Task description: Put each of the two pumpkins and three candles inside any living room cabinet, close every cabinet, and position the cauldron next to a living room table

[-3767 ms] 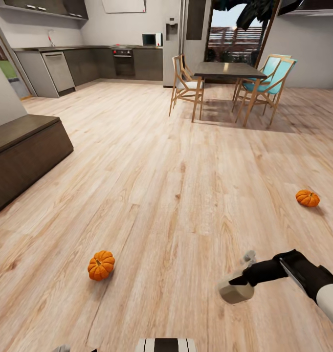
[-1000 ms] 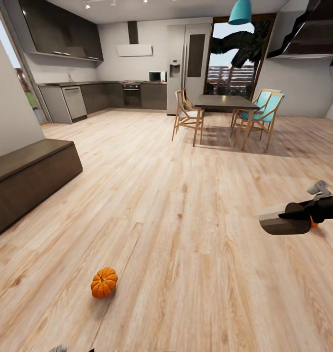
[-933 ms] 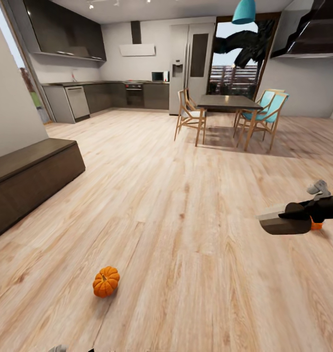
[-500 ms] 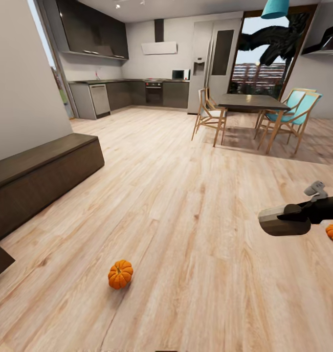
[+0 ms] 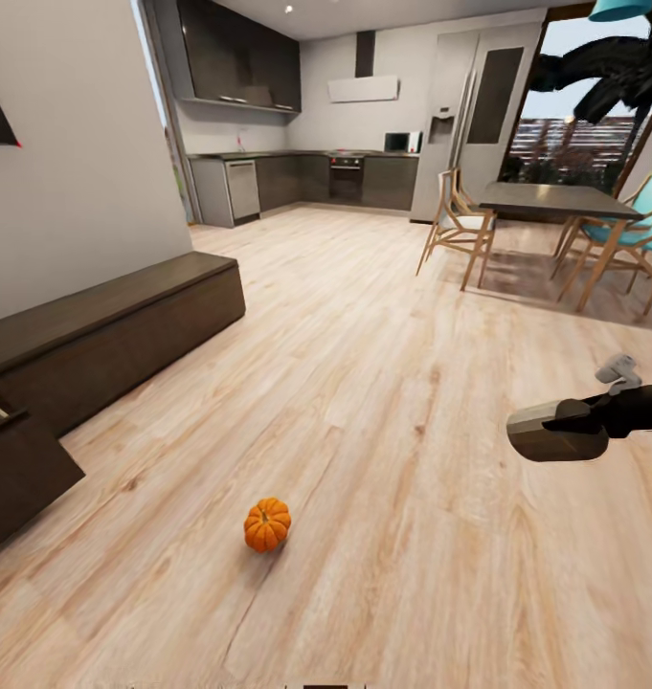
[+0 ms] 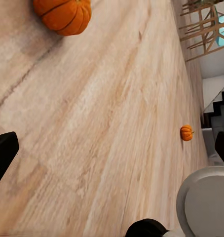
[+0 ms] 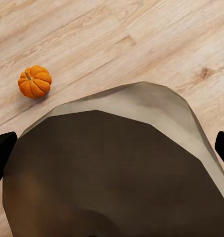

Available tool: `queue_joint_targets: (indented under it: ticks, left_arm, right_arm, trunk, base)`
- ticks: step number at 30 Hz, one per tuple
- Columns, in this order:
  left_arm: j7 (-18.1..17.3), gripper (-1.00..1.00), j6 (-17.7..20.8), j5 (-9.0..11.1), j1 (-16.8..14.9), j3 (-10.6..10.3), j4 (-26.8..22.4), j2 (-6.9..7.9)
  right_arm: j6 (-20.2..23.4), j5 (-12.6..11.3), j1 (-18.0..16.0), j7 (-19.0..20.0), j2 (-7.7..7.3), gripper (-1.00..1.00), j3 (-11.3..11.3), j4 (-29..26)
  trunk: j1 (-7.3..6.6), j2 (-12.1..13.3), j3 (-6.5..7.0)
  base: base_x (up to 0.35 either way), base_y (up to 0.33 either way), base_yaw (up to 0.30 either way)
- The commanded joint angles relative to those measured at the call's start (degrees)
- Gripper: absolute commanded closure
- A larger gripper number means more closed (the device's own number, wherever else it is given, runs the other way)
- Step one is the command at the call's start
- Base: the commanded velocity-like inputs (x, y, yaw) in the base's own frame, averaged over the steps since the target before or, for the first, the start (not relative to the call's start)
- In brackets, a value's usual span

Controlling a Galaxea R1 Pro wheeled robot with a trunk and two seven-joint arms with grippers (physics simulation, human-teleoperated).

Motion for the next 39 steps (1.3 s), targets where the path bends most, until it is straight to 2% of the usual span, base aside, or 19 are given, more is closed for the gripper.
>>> queue_joint_targets:
  ticks: [1, 10, 19, 26, 39]
  left_arm:
    - [-0.15, -1.0, -0.07, -0.1, -0.05, 0.11, 0.04, -0.02]
    - [-0.07, -1.0, -0.15, -0.08, -0.05, 0.11, 0.04, -0.05]
    - [-0.08, -1.0, -0.15, -0.08, -0.05, 0.11, 0.05, -0.05]
    - [-0.12, -1.0, -0.15, 0.0, -0.05, 0.11, 0.09, -0.05]
    - [-0.2, -1.0, -0.24, 0.01, -0.05, 0.11, 0.13, -0.05]
  right_arm:
    - [0.74, -0.24, -0.06, 0.03, -0.05, 1.0, 0.05, -0.02]
    - [0.74, -0.02, -0.06, 0.06, -0.05, 1.0, 0.11, 0.01]
    - [0.74, 0.37, -0.06, 0.11, -0.11, 1.0, 0.09, 0.01]
    - [0.75, 0.38, -0.06, 0.11, -0.1, 1.0, 0.13, -0.01]
    - [0.74, 0.39, -0.06, 0.11, -0.11, 1.0, 0.13, -0.01]
  trunk:
    - [-0.01, -0.02, -0.09]
    - [-0.01, -0.02, -0.4]
    - [-0.01, -0.02, -0.72]
    - [-0.01, -0.02, -0.97]
    - [-0.01, -0.02, -1.42]
  base:
    - [0.0, 0.0, 0.276]
    - [0.02, 0.022, 0.276]
    - [0.187, 0.229, 0.276]
    - [0.032, 0.27, 0.276]
    - [0.001, 0.023, 0.276]
